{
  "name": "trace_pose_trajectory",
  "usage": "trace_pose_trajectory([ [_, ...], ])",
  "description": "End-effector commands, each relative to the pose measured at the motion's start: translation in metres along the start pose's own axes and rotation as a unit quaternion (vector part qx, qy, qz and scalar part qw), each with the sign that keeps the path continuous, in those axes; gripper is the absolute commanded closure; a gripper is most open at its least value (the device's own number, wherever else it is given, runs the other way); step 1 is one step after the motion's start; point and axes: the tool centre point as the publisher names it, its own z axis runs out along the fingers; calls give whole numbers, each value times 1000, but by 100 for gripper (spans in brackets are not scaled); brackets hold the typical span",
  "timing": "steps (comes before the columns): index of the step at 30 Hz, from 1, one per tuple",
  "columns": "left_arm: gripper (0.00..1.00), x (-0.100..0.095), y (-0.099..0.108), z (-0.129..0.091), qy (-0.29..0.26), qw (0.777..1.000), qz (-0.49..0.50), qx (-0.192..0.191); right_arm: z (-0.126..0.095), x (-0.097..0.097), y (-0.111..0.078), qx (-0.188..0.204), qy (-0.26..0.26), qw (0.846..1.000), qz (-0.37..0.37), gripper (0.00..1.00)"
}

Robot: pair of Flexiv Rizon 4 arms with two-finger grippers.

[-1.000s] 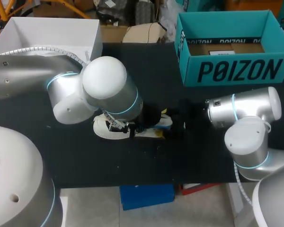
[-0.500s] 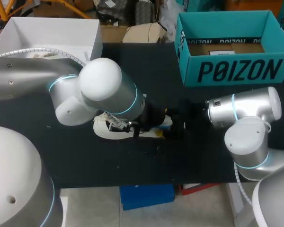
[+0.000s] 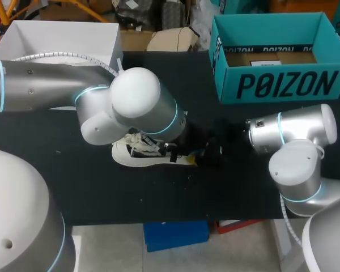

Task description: Take the shoe out of the shoebox, open the shoe tongue, remove and reinsert the insole, then place the shoe into the shoebox

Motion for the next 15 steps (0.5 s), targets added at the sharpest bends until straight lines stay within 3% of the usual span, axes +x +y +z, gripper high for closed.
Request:
trace_pose_trajectory([
  [1,74,-2,-4,6,-2,1000,1,0,2,-1,-3,1,0,1000,0,100],
  [3,100,-2,-4,5,-6,1000,-1,-3,2,-1,-3,1,0,1000,0,100],
  [9,100,3,-1,-7,-9,1000,-7,-7,2,-1,-3,1,0,1000,0,100],
  [15,100,13,0,-40,-12,1000,-11,17,2,-1,-3,1,0,1000,0,100],
])
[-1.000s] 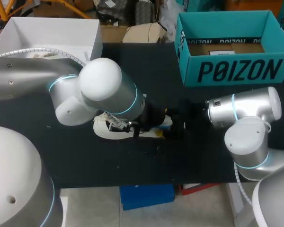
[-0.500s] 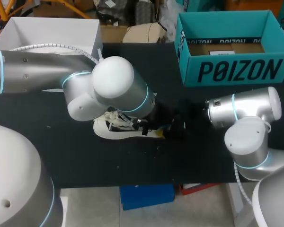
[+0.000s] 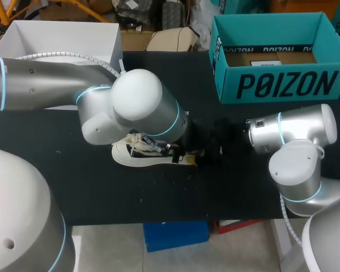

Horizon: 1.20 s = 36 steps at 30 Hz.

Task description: Take the shoe out of the shoebox, open the shoe tongue, remove and reinsert the insole, then place the shoe into the shoebox

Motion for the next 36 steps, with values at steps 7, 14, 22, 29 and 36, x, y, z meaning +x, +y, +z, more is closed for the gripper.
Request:
trace_pose_trajectory([
  [7,100,8,-10,-82,-2,997,-22,77,2,-1,-3,1,0,1000,0,100],
  [14,100,1,-52,-152,-16,979,-55,194,2,-1,-3,1,0,1000,0,100],
  [22,100,-12,-105,-212,-21,949,-89,301,2,-1,-3,1,0,1000,0,100],
  [29,100,-21,-118,-226,47,889,-54,452,2,-1,-3,1,0,1000,0,100],
  [36,100,-21,-118,-226,47,889,-54,452,2,-1,-3,1,0,1000,0,100],
])
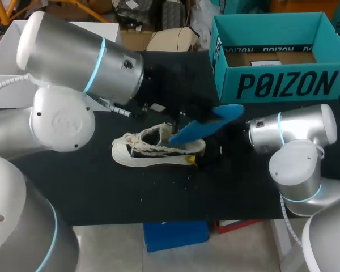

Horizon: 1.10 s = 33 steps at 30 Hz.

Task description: Take the shoe out of the shoebox, open the shoe tongue, remove and reinsert the insole, then place the shoe into the shoebox

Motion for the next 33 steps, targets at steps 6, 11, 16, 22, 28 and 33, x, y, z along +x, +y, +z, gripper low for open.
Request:
trace_pose_trajectory([
  [6,100,-1,9,-7,16,996,4,88,2,-1,-3,1,0,1000,0,100],
  [11,100,-1,11,-25,4,988,-71,140,2,-1,-3,1,0,1000,0,100],
  [16,100,-6,3,-49,-6,973,-127,192,2,-1,-3,1,0,1000,0,100],
  [22,100,-7,-10,-71,-8,955,-174,239,2,-1,-3,1,0,1000,0,100],
  [28,100,-9,-27,-92,-5,942,-205,264,2,-1,-3,1,0,1000,0,100],
  [33,100,-12,-53,-110,10,935,-230,271,2,-1,-3,1,0,1000,0,100],
])
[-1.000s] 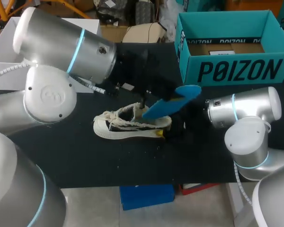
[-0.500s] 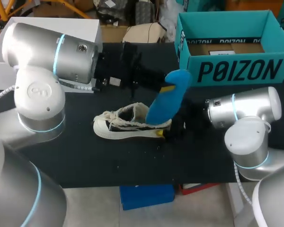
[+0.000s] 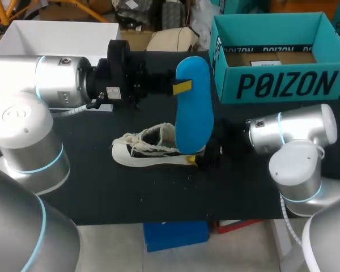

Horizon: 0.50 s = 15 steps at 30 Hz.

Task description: Take the shoe out of the shoebox, open the shoe tongue, remove and reinsert the insole, then place the shoe into the shoebox

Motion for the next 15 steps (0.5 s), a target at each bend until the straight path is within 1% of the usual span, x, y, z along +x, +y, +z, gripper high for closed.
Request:
trace_pose_trajectory([
  [1,100,13,-25,-4,3,1000,-11,-7,2,-1,-3,1,0,1000,0,100],
  [5,100,24,-48,2,22,999,-23,-6,2,-1,-3,1,0,1000,0,100],
  [7,100,28,-59,5,36,999,-31,2,2,-1,-3,1,0,1000,0,100],
  [12,100,33,-83,8,53,998,-39,-7,2,-1,-3,1,0,1000,0,100],
  [13,100,35,-87,9,59,997,-44,0,2,-1,-3,1,0,1000,0,100],
  [15,100,37,-96,10,63,997,-43,-4,2,-1,-3,1,0,1000,0,100],
])
